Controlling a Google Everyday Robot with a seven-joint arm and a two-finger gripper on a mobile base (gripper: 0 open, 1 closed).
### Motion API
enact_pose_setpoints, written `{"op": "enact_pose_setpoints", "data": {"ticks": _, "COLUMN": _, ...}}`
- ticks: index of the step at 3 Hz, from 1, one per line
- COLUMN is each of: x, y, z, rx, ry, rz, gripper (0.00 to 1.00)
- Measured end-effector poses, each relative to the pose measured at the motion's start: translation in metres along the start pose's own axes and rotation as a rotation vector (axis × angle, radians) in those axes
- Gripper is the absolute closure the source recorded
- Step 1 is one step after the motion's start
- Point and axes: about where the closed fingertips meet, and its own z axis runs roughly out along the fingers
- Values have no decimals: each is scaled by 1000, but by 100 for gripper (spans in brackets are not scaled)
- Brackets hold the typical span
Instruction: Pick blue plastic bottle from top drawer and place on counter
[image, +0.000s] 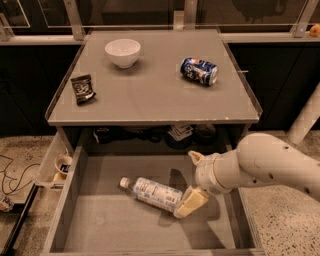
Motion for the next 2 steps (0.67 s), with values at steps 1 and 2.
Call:
{"op": "enact_pose_setpoints", "data": {"ticks": 1, "x": -4, "y": 3, "z": 19, "rx": -11, "ry": -13, "rz": 1, "gripper": 0}}
{"op": "enact_pose_setpoints", "data": {"ticks": 2, "x": -4, "y": 14, "z": 38, "rx": -37, "ry": -14, "rz": 8, "gripper": 0}}
